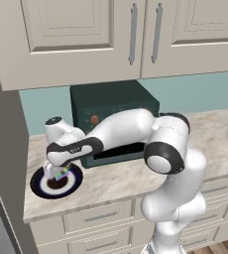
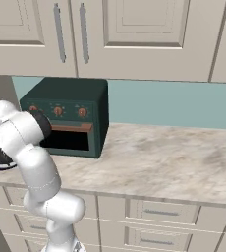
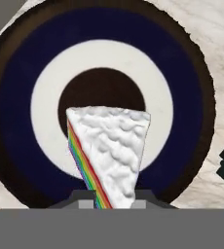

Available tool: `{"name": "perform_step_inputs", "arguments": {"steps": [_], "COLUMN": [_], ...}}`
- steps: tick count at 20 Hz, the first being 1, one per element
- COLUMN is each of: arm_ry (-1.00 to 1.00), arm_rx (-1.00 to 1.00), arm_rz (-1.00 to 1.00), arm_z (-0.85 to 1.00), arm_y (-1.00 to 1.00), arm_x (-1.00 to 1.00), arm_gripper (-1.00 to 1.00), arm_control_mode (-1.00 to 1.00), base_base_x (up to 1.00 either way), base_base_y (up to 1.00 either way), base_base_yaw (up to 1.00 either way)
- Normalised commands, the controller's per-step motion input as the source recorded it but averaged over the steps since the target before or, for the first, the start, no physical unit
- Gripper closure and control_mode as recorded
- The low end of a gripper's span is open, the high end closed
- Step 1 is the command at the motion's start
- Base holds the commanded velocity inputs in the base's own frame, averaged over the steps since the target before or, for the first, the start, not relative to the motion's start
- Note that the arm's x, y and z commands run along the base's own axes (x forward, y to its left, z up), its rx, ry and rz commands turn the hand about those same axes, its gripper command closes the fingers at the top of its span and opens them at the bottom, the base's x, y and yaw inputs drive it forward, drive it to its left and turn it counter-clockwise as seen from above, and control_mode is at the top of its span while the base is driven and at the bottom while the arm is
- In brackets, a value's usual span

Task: Take the baked cake out of the oven and place it on the plate for cooling. Then close the oven door.

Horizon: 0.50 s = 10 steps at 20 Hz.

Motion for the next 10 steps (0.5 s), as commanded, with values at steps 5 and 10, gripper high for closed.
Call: {"name": "perform_step_inputs", "arguments": {"steps": [5,10], "arm_ry": [-0.15,-0.04], "arm_rx": [0.00,0.00], "arm_rz": [0.00,0.00], "arm_z": [-0.40,-0.19], "arm_y": [0.20,0.17], "arm_x": [0.34,0.12], "arm_gripper": [1.00,1.00], "arm_control_mode": [-1.00,-1.00], "base_base_x": [0.00,0.00], "base_base_y": [0.00,0.00], "base_base_yaw": [0.00,0.00]}}
